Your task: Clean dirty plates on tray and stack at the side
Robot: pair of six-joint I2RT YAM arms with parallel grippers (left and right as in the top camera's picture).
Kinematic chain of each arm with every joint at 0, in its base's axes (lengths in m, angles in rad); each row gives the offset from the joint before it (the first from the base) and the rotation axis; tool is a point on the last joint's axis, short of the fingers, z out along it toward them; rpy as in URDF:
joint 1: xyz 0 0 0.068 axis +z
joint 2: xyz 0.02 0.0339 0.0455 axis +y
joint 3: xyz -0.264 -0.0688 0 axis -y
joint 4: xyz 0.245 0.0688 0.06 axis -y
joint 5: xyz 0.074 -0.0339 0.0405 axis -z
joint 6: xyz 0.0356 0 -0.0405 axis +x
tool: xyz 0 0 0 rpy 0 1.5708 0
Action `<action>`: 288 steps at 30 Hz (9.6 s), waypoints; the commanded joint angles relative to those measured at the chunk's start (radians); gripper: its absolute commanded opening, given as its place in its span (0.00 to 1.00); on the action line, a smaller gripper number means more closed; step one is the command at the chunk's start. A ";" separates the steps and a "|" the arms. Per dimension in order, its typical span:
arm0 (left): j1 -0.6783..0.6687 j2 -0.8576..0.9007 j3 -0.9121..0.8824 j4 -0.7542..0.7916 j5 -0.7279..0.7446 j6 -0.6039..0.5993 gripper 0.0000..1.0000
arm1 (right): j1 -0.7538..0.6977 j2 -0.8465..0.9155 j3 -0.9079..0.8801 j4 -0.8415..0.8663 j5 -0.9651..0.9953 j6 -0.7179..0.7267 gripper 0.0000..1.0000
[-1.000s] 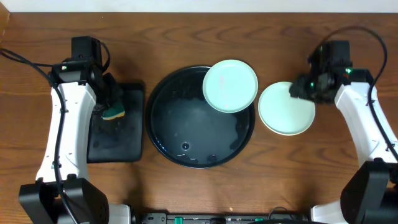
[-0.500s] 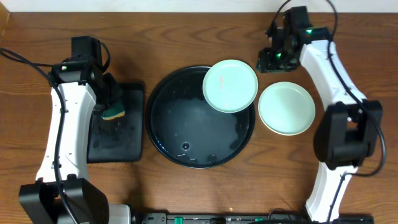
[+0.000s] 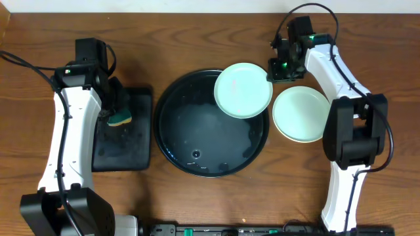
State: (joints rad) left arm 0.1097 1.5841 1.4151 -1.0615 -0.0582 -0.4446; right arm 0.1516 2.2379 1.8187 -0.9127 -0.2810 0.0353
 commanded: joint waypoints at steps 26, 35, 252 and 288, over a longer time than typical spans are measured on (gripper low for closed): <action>-0.004 -0.010 0.007 0.001 0.002 0.010 0.07 | 0.196 -0.083 0.013 -0.141 -0.050 0.084 0.01; -0.107 -0.009 0.003 0.023 0.025 0.009 0.07 | 0.272 -0.077 -0.068 -0.100 -0.026 0.122 0.01; -0.150 0.077 0.142 0.004 0.095 0.105 0.07 | 0.427 -0.210 -0.342 0.127 0.305 0.423 0.08; -0.497 0.332 0.128 0.067 0.098 -0.267 0.07 | 0.278 -0.105 -0.342 0.262 0.071 0.174 0.01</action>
State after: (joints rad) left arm -0.3584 1.8782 1.5597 -0.9985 0.0460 -0.6239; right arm 0.4488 2.1162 1.4769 -0.6468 -0.2283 0.1871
